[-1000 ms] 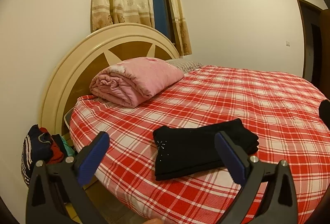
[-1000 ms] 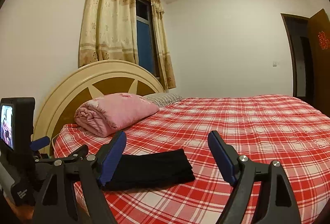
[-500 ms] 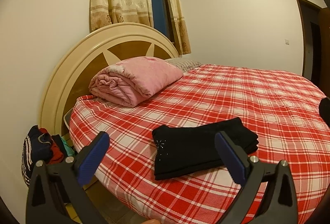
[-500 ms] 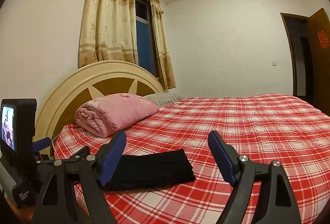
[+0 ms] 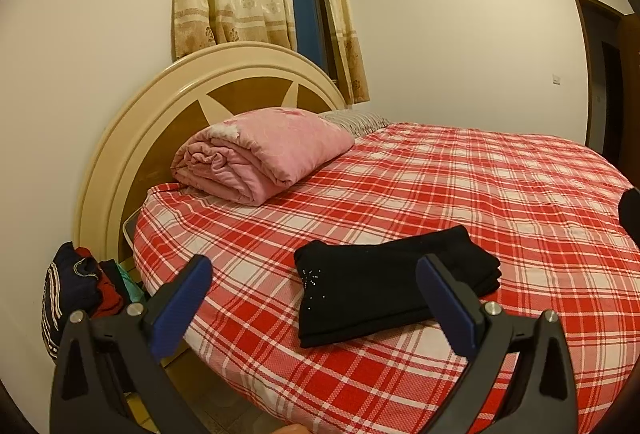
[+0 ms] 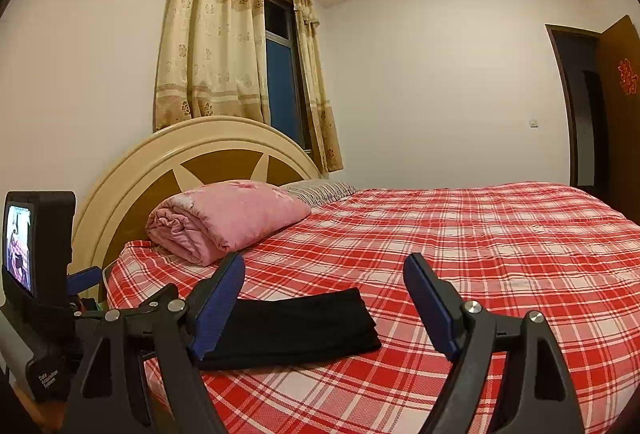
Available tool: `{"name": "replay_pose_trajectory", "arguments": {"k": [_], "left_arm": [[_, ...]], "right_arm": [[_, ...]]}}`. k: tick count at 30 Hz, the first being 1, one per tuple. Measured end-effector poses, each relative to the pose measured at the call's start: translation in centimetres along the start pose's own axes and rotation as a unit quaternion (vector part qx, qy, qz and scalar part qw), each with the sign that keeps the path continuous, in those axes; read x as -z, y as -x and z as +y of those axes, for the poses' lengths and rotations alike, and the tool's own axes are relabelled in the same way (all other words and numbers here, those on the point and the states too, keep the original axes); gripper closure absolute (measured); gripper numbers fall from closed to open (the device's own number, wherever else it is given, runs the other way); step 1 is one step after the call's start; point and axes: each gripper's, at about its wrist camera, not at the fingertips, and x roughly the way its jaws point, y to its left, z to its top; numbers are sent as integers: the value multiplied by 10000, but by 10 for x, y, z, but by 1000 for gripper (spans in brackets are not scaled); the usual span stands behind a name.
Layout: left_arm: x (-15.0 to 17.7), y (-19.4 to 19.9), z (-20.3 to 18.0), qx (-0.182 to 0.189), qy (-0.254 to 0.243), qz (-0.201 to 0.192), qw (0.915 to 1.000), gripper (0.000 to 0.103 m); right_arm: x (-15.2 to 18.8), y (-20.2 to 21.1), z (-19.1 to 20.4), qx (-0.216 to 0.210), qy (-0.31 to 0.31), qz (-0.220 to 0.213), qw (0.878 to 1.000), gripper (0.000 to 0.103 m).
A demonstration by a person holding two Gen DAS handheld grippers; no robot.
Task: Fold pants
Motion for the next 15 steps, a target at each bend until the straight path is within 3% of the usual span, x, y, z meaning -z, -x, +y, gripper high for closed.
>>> {"name": "replay_pose_trajectory", "arguments": {"k": [15], "left_arm": [[-1, -1, 0, -40, -5, -4, 10000, 0]], "right_arm": [[0, 0, -1, -9, 4, -11, 10000, 20]]}}
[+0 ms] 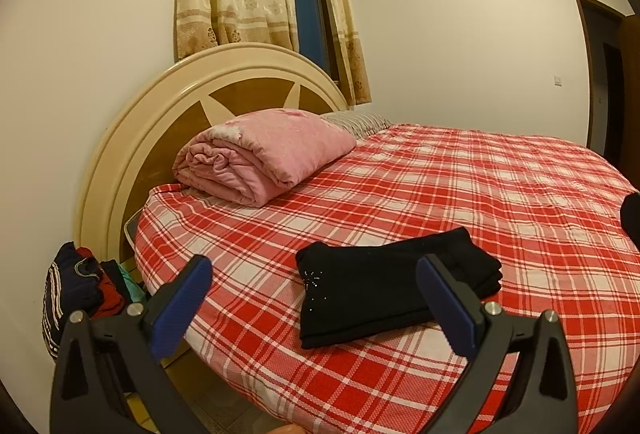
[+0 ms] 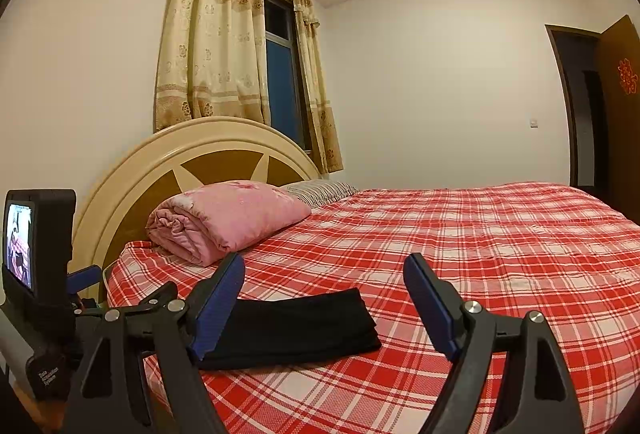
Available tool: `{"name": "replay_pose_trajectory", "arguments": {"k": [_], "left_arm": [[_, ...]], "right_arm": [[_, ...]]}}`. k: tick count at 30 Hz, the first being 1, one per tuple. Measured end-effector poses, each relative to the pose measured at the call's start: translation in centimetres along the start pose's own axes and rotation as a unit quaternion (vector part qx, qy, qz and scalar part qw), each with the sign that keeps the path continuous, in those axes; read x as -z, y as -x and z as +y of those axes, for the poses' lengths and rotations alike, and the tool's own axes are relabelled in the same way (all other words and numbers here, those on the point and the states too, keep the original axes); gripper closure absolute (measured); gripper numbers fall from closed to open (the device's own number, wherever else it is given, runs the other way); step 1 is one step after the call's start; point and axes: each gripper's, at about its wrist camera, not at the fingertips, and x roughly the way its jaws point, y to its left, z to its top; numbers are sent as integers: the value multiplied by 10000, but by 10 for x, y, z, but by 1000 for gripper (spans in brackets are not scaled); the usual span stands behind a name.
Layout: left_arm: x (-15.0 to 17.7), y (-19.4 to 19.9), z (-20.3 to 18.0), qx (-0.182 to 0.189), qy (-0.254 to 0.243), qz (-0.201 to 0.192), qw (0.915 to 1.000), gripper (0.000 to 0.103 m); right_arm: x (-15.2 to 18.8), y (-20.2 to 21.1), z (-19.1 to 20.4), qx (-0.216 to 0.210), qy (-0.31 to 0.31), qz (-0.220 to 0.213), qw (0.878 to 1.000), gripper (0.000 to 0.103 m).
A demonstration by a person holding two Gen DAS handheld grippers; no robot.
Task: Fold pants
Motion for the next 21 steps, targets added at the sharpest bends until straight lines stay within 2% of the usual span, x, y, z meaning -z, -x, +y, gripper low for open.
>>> {"name": "replay_pose_trajectory", "arguments": {"k": [21], "left_arm": [[1, -3, 1, -12, 96, 88, 9999, 0]], "right_arm": [[1, 1, 2, 5, 5, -19, 10000, 20]]}}
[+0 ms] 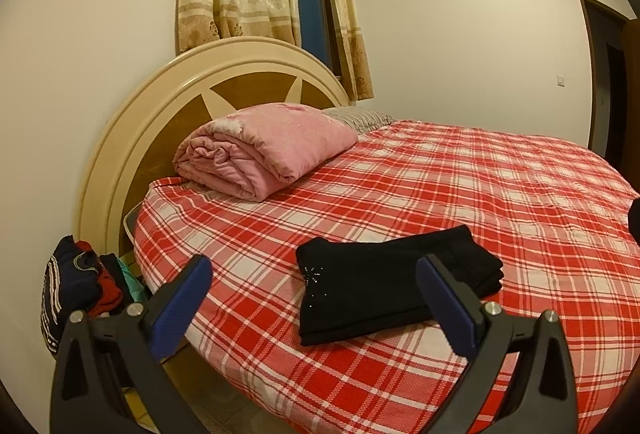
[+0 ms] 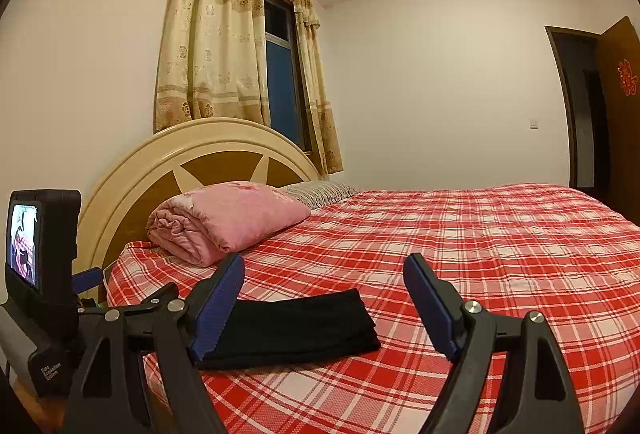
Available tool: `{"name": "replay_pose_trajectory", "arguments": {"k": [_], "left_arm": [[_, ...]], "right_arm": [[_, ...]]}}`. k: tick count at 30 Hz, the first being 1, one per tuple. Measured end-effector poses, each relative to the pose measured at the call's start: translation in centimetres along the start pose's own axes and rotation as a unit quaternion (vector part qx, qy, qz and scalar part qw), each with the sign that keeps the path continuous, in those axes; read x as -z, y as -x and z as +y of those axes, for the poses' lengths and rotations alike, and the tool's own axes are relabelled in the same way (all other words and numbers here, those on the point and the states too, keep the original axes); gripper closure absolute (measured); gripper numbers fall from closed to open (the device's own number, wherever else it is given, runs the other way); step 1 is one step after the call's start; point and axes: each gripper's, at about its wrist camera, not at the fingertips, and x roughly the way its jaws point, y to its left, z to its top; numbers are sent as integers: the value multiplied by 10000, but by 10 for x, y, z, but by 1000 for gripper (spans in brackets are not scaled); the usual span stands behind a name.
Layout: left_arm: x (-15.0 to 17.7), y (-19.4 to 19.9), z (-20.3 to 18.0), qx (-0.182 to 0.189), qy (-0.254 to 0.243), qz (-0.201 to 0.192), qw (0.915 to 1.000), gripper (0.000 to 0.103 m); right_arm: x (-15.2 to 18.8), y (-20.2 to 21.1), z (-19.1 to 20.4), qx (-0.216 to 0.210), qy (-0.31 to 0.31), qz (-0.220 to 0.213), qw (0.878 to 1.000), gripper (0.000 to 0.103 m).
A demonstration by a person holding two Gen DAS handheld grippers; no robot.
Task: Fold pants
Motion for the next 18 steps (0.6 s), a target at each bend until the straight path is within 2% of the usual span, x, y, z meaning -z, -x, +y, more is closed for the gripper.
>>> {"name": "replay_pose_trajectory", "arguments": {"k": [9, 14, 18], "left_arm": [[-1, 0, -1, 47, 45, 28, 10000, 0], [-1, -7, 1, 451, 266, 204, 9984, 0], [1, -12, -2, 409, 231, 258, 9986, 0]], "right_arm": [[0, 0, 0, 6, -3, 9, 10000, 20], [1, -1, 0, 15, -41, 31, 10000, 20], [2, -5, -2, 13, -80, 86, 9999, 20]]}}
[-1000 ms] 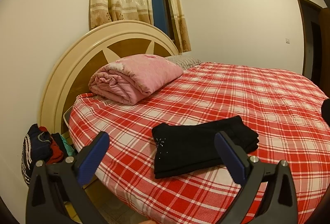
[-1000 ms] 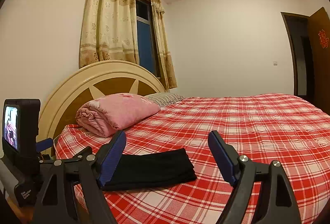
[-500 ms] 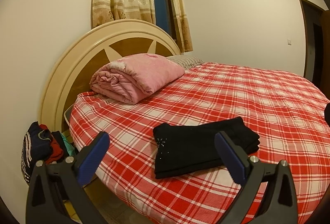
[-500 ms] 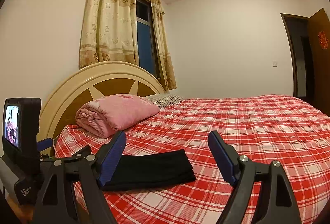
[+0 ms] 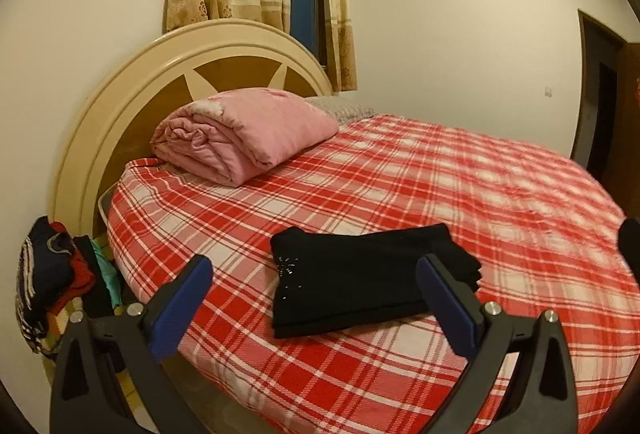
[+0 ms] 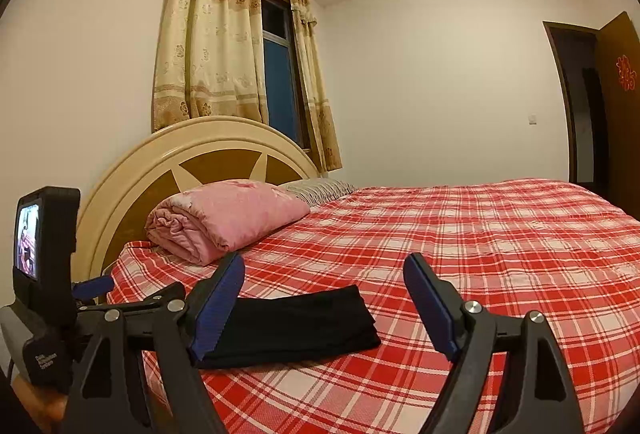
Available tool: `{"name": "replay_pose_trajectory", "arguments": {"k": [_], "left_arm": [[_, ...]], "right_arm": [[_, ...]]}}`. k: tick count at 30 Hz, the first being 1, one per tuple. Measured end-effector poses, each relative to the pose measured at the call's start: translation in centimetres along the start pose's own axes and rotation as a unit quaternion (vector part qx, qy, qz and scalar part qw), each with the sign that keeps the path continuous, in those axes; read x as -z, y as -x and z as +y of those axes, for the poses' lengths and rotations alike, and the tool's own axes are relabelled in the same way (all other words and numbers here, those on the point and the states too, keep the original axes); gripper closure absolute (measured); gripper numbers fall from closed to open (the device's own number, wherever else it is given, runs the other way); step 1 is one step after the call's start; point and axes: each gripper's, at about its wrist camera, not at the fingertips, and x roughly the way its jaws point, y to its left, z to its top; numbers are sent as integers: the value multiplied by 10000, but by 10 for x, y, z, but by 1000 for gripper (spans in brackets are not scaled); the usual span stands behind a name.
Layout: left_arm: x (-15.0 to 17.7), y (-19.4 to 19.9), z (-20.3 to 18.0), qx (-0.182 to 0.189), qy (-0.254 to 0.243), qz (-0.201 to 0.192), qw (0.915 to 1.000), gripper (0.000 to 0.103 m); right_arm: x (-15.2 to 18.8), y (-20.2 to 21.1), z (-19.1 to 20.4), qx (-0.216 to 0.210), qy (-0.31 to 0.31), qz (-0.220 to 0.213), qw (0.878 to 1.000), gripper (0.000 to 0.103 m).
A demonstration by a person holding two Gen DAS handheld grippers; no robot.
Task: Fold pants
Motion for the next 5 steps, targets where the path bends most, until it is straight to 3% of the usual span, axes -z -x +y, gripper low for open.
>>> {"name": "replay_pose_trajectory", "arguments": {"k": [5], "left_arm": [[1, -2, -3, -66, -73, 29, 9999, 0]], "right_arm": [[1, -3, -4, 57, -79, 17, 10000, 20]]}}
